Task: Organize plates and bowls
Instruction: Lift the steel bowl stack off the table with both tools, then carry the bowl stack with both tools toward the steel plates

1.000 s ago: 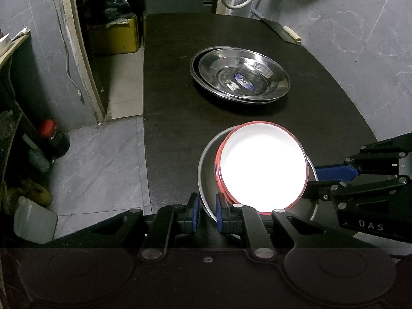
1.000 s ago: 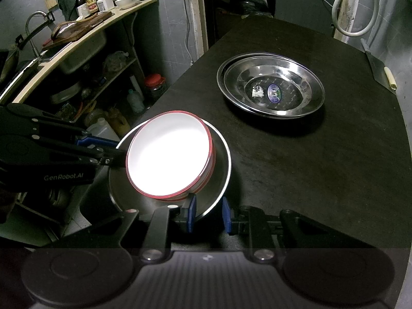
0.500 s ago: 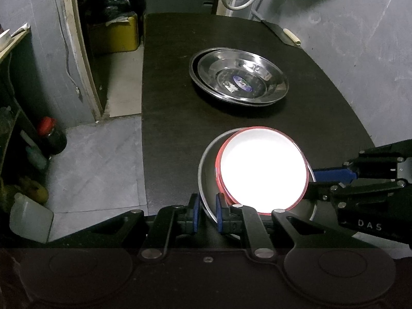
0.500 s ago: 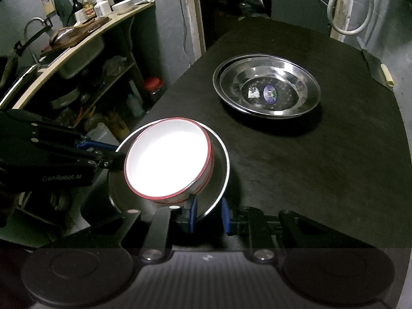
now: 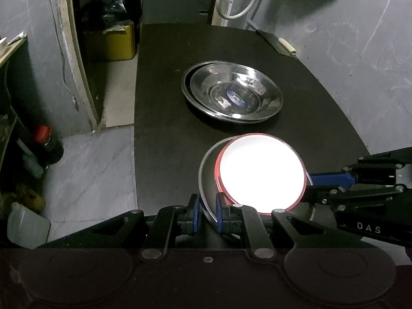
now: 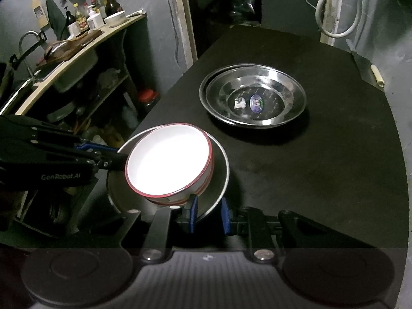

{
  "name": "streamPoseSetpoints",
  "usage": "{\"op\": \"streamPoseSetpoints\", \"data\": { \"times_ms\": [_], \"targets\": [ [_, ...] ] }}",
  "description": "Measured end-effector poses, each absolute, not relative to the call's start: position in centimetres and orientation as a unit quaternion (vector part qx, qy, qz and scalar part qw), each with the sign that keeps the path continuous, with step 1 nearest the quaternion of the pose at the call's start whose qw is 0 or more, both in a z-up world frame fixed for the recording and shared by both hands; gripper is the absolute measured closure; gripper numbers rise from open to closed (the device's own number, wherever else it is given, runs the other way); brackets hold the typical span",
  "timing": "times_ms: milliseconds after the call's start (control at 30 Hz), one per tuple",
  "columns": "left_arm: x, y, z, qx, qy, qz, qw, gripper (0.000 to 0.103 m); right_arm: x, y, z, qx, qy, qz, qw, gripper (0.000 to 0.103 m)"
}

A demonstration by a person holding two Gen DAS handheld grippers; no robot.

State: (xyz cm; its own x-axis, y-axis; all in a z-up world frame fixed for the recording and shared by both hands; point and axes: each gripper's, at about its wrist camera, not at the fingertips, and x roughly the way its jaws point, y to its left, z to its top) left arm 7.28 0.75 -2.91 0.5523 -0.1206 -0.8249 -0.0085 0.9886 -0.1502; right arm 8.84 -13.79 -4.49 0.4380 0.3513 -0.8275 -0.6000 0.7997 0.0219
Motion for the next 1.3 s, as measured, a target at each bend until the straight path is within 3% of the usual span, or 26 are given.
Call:
{"op": "streamPoseSetpoints", "data": {
  "times_ms": [1033,1067,1100,1300],
  "targets": [
    [11.9,0.4,-1.3,-0.065,0.425,-0.028,0.902,0.089,12.6,-15.4,-2.3,-0.103,0.381,0.289,0.872,0.081],
    [12.1,0.3,-1.2,-0.064,0.422,-0.03,0.904,0.089,12.8,-15.5,-2.3,-0.103,0.378,0.289,0.874,0.099],
    [12.4,0.2,-0.9,-0.067,0.414,-0.039,0.907,0.092,12.9,-15.6,-2.2,-0.098,0.373,0.301,0.872,0.1],
    [14.4,-1.9,-0.8,-0.046,0.408,-0.043,0.911,0.087,13.0,-14.0,-2.4,-0.128,0.36,0.321,0.866,0.102]
  ]
}}
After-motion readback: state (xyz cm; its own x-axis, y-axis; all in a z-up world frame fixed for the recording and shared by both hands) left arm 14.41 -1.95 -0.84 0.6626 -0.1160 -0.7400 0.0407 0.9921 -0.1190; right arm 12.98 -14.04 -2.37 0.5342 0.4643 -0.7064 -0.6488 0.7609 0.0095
